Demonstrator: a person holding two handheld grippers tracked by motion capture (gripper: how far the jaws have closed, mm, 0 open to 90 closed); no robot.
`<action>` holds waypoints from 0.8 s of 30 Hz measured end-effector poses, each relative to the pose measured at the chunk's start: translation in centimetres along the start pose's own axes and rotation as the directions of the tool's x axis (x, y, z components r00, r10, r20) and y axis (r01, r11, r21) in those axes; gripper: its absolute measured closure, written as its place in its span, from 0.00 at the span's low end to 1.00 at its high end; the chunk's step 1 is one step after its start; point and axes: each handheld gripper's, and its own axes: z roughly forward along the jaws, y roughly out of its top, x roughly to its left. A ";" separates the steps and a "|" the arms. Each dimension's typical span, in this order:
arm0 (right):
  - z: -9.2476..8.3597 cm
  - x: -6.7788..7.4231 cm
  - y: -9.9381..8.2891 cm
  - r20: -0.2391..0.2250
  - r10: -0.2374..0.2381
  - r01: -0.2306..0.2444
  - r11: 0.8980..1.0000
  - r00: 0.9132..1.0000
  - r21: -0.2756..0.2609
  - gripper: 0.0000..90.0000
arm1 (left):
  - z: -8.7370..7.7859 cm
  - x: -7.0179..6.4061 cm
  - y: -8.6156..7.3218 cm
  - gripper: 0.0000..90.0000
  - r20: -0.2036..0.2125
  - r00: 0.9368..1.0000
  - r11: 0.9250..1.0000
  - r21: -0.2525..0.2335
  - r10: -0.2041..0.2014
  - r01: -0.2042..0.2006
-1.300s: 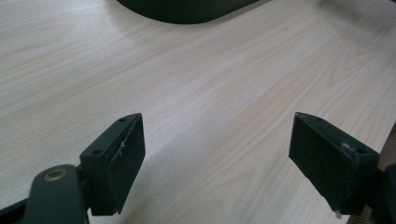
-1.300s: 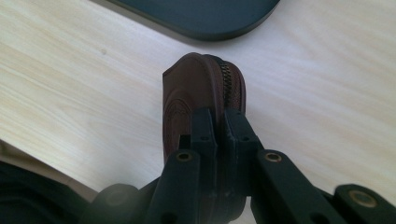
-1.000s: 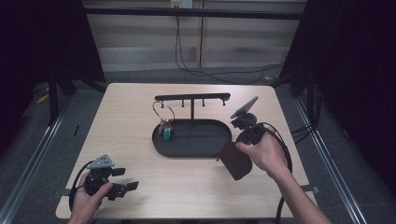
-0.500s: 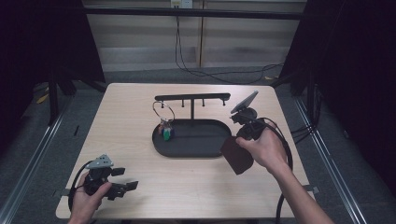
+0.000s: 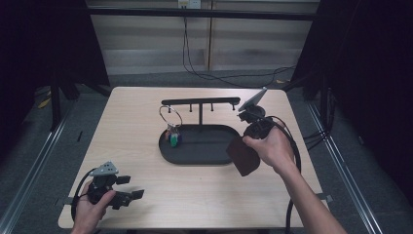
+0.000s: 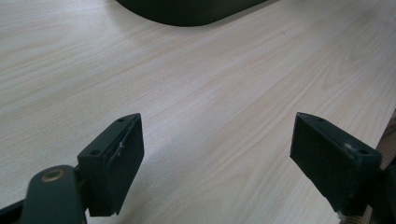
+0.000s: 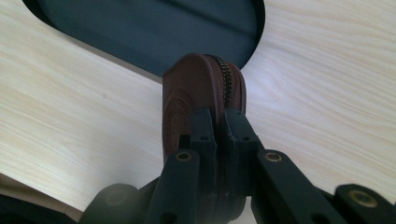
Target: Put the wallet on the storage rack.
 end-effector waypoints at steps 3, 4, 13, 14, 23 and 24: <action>0.1 0.1 0.5 0.004 0.006 -0.006 1.000 1.000 0.000 0.93 | -0.1 0.0 0.0 0.20 -0.001 1.000 1.000 -0.008 0.001 -0.001; 0.2 0.0 0.6 -0.006 0.005 -0.005 1.000 1.000 -0.005 0.93 | -0.1 0.0 0.0 0.20 0.000 1.000 1.000 -0.008 0.001 -0.001; 1.0 -0.5 2.0 -0.031 0.035 -0.036 0.999 0.999 -0.020 0.93 | 0.0 0.0 -0.1 0.20 -0.004 1.000 1.000 -0.003 0.002 -0.002; 1.0 -0.4 2.2 -0.032 0.040 -0.040 0.999 0.999 -0.023 0.93 | 0.0 0.0 -0.1 0.20 -0.003 1.000 1.000 -0.001 0.002 -0.002; 1.3 -0.7 3.1 -0.051 0.067 -0.069 0.997 0.996 -0.036 0.93 | 0.0 -0.1 0.0 0.20 0.000 1.000 1.000 -0.002 0.012 -0.012; 1.4 -0.8 3.2 -0.057 0.071 -0.073 0.997 0.996 -0.038 0.93 | -0.1 -0.1 0.0 0.20 0.001 1.000 1.000 -0.003 0.011 -0.011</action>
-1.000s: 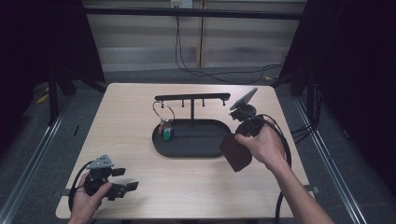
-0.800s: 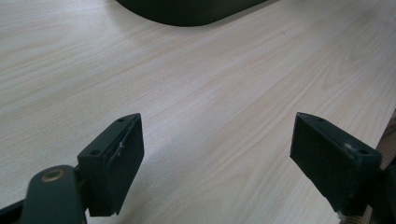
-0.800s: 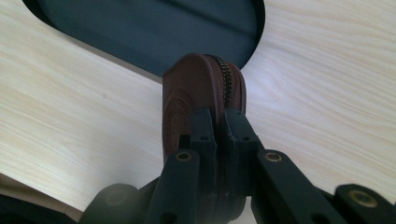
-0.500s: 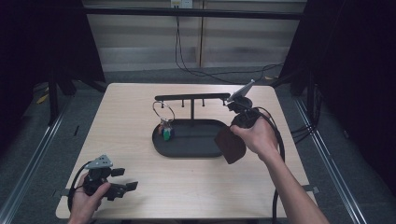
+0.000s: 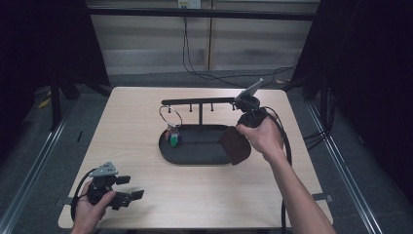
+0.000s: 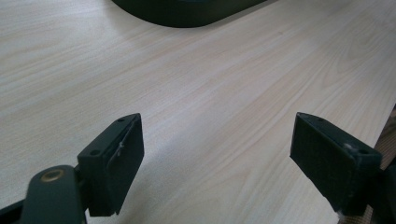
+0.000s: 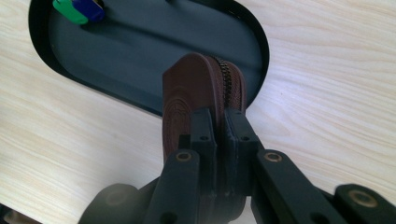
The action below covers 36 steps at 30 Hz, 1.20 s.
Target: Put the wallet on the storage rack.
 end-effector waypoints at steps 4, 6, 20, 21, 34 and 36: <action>0.2 -0.3 0.3 -0.010 0.020 -0.020 1.000 1.000 -0.011 0.93 | 0.0 0.0 0.0 0.20 -0.001 1.000 1.000 -0.004 -0.006 0.006; 0.1 -0.7 0.5 -0.025 0.041 -0.041 0.999 0.999 -0.024 0.93 | -0.1 0.0 0.0 0.20 0.000 1.000 1.000 -0.006 -0.006 0.006; 0.8 -2.2 0.7 -0.109 0.128 -0.139 0.985 0.986 -0.104 0.93 | 0.0 0.1 0.1 0.20 -0.004 1.000 1.000 -0.004 -0.008 0.008; 1.0 -2.2 0.7 -0.111 0.132 -0.143 0.985 0.985 -0.100 0.93 | 0.0 0.1 0.1 0.20 -0.003 1.000 1.000 -0.004 -0.007 0.007; 2.8 -3.0 0.6 -0.183 0.178 -0.201 0.973 0.967 -0.115 0.93 | 0.1 0.3 0.0 0.20 0.000 1.000 1.000 0.004 -0.016 0.016; 2.9 -3.2 0.7 -0.197 0.190 -0.215 0.969 0.962 -0.119 0.93 | 0.2 0.2 0.1 0.20 -0.003 1.000 1.000 0.003 -0.012 0.012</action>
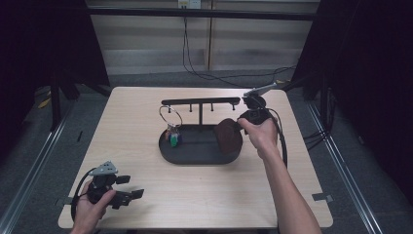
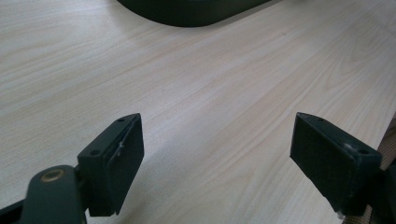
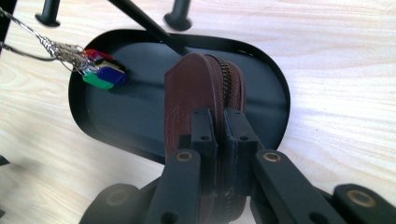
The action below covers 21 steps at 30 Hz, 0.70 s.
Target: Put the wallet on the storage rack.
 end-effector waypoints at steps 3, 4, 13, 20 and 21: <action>0.1 -0.2 0.0 -0.013 0.008 -0.009 1.000 1.000 -0.014 0.93 | 0.0 0.0 0.0 0.20 0.000 1.000 1.000 -0.001 0.004 -0.004; 0.2 -0.2 0.0 -0.013 0.010 -0.010 1.000 1.000 -0.010 0.93 | 0.0 -0.1 0.0 0.20 -0.001 1.000 1.000 0.001 0.004 -0.004; 0.8 -0.9 -0.3 -0.043 0.036 -0.037 0.999 0.998 -0.025 0.93 | 0.0 -0.2 0.0 0.20 0.006 1.000 1.000 0.002 0.010 -0.010; 1.9 -1.6 -0.4 -0.071 0.061 -0.064 0.997 0.996 -0.045 0.93 | -0.1 -0.1 0.0 0.20 0.003 1.000 1.000 -0.001 0.007 -0.007; 2.1 -1.7 -0.4 -0.076 0.061 -0.064 0.997 0.995 -0.038 0.93 | -0.1 -0.1 0.0 0.20 0.004 1.000 1.000 -0.001 0.010 -0.010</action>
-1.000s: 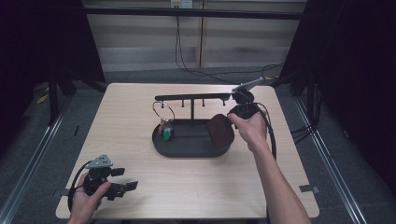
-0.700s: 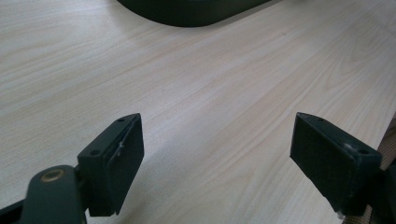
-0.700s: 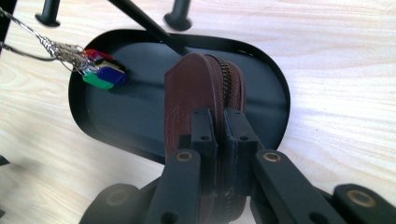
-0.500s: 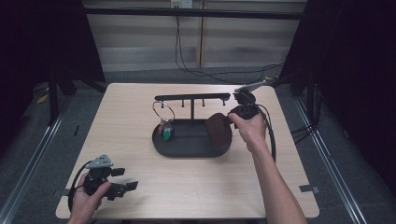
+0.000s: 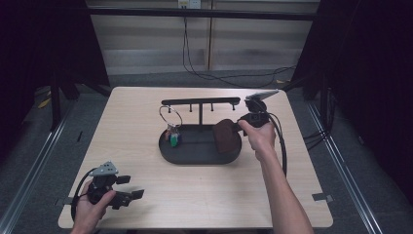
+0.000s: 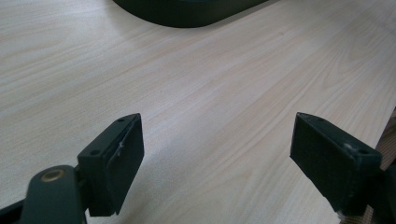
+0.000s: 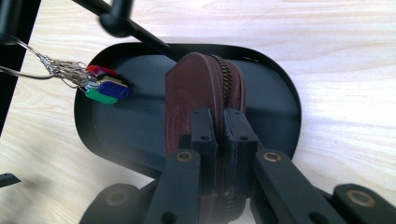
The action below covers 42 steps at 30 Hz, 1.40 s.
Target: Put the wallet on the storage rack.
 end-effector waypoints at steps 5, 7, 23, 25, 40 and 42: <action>0.8 0.1 0.1 -0.008 0.006 -0.006 1.000 1.000 -0.017 0.94 | -0.1 0.0 0.0 0.20 0.001 1.000 1.000 -0.005 -0.005 0.005; 1.2 -0.1 0.0 -0.008 0.006 -0.006 1.000 1.000 -0.020 0.94 | -0.1 0.0 0.0 0.20 0.003 1.000 1.000 -0.005 -0.002 0.002; 3.7 -2.2 -1.0 -0.047 0.030 -0.031 0.999 0.998 -0.030 0.94 | 0.0 0.0 0.0 0.20 0.004 1.000 1.000 0.003 0.002 -0.002; 3.9 -2.4 -1.1 -0.052 0.034 -0.036 0.999 0.998 -0.030 0.94 | -0.1 0.0 0.0 0.20 0.002 1.000 1.000 -0.004 -0.002 0.002; 5.7 -3.3 -1.9 -0.014 0.049 -0.050 0.998 0.999 -0.034 0.89 | 0.0 0.0 0.0 0.20 0.009 1.000 1.000 0.002 0.000 0.000; 5.8 -3.5 -2.0 -0.004 0.052 -0.052 0.998 0.999 -0.034 0.89 | 0.0 0.0 0.0 0.20 0.010 1.000 1.000 0.002 -0.002 0.002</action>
